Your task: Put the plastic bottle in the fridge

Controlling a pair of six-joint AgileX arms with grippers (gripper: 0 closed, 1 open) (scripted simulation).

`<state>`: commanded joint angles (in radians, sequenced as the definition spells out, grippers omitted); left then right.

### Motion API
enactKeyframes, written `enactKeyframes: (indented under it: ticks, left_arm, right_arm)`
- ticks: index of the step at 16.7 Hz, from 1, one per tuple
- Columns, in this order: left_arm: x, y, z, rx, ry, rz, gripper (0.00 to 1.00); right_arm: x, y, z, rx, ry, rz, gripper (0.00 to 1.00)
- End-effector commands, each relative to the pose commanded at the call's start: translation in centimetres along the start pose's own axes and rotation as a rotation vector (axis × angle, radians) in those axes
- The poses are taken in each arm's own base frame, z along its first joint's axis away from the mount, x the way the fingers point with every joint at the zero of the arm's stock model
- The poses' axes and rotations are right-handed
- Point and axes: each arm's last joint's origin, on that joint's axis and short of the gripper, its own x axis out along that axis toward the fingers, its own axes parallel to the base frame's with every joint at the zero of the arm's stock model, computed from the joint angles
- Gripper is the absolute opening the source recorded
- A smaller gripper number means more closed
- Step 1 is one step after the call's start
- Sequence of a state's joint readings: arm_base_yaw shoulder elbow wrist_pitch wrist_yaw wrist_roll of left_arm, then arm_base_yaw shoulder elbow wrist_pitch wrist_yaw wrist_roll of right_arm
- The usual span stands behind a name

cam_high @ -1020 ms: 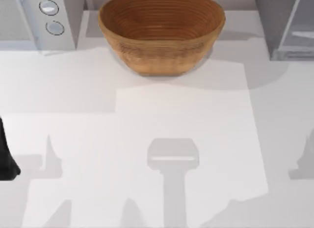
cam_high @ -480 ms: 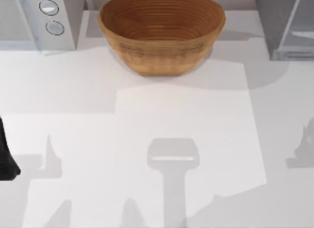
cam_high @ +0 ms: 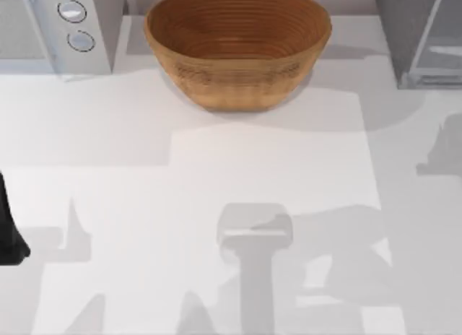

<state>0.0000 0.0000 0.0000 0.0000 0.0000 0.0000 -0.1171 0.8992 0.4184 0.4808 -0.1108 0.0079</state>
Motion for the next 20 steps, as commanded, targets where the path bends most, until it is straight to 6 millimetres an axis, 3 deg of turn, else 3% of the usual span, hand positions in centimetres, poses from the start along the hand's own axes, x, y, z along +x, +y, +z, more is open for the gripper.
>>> enactKeyframes:
  ticks: [5,11,16,20]
  left_arm:
    - [0.0,0.0,0.0,0.0,0.0,0.0,1.0]
    - [0.0,0.0,0.0,0.0,0.0,0.0,1.0]
    - [0.0,0.0,0.0,0.0,0.0,0.0,1.0]
    - [0.0,0.0,0.0,0.0,0.0,0.0,1.0]
  right_arm:
    - [8.5,-2.5,-0.7,0.0,0.001,-0.001,0.01]
    - [16.5,-6.0,-6.1,0.003,0.0,0.002,0.01]
    - [19.6,-7.9,-10.6,0.007,0.001,0.003,0.01]
    - [20.1,-8.3,-11.6,0.007,0.0,0.003,0.01]
